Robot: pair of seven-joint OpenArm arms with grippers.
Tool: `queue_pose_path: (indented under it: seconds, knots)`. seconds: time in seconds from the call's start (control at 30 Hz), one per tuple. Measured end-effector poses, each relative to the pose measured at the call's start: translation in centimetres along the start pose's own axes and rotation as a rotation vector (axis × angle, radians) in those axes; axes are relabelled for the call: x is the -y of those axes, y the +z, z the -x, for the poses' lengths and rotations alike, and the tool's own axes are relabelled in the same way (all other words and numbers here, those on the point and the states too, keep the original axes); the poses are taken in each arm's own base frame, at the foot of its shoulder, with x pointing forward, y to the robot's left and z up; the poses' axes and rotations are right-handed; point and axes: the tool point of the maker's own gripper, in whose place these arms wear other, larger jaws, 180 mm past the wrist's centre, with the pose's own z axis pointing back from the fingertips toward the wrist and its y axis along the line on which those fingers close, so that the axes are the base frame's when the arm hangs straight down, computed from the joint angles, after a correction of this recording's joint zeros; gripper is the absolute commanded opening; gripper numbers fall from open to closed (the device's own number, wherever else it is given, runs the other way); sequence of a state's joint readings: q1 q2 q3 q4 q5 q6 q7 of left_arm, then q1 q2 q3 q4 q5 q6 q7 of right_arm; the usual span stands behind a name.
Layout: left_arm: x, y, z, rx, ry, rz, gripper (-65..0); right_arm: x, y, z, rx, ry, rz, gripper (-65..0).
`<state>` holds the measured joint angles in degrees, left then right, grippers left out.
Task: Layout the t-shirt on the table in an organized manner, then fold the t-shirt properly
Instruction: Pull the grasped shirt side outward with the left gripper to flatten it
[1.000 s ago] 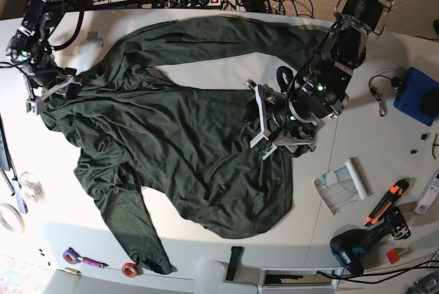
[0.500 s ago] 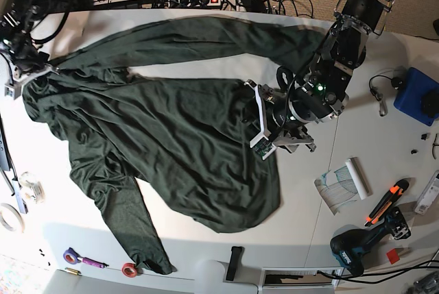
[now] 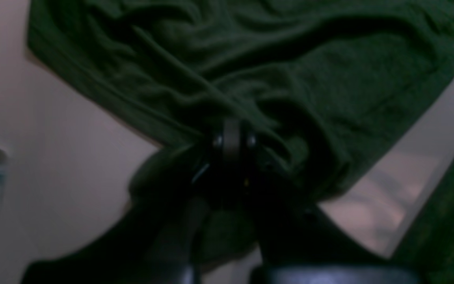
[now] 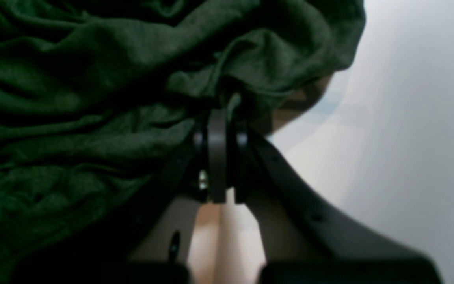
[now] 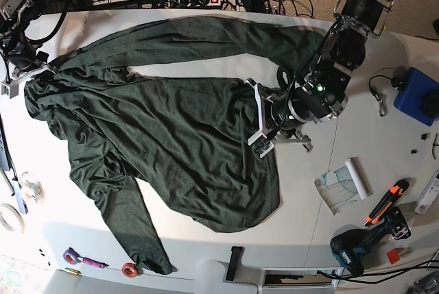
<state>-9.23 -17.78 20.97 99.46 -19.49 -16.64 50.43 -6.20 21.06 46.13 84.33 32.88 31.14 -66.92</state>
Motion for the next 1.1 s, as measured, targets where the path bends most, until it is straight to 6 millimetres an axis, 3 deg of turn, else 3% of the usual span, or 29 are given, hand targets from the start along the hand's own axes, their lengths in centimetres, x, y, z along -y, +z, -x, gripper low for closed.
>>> queue_pose_path:
  seconds: [0.1,0.33,0.4,0.6,0.93,1.1]
  knots:
    - [1.4,-1.7,3.5,-0.086,0.048,0.11,-65.0,0.0,0.0,0.0,0.001,0.0,0.0,-63.5]
    - [-0.5,-3.0,5.0,-0.1,0.089,0.081,-65.0,0.0,0.0,0.0,0.001,0.0,0.0,-63.5]
    - [-1.7,-2.4,5.7,-0.117,0.09,0.049,-65.0,0.1,0.0,0.0,-0.002,0.002,0.004,-63.5]
    - [-7.9,1.3,9.1,-0.241,0.048,-0.143,-65.0,0.7,0.0,0.5,-0.027,0.022,0.044,-63.5]
    - [-9.8,2.8,10.3,-0.276,0.047,-0.186,-65.0,1.5,0.0,0.7,-0.037,0.022,0.087,-63.5]
    - [-13.3,5.2,12.0,-0.337,0.107,-0.281,-65.0,1.7,0.0,0.8,-0.042,0.027,0.099,-63.5]
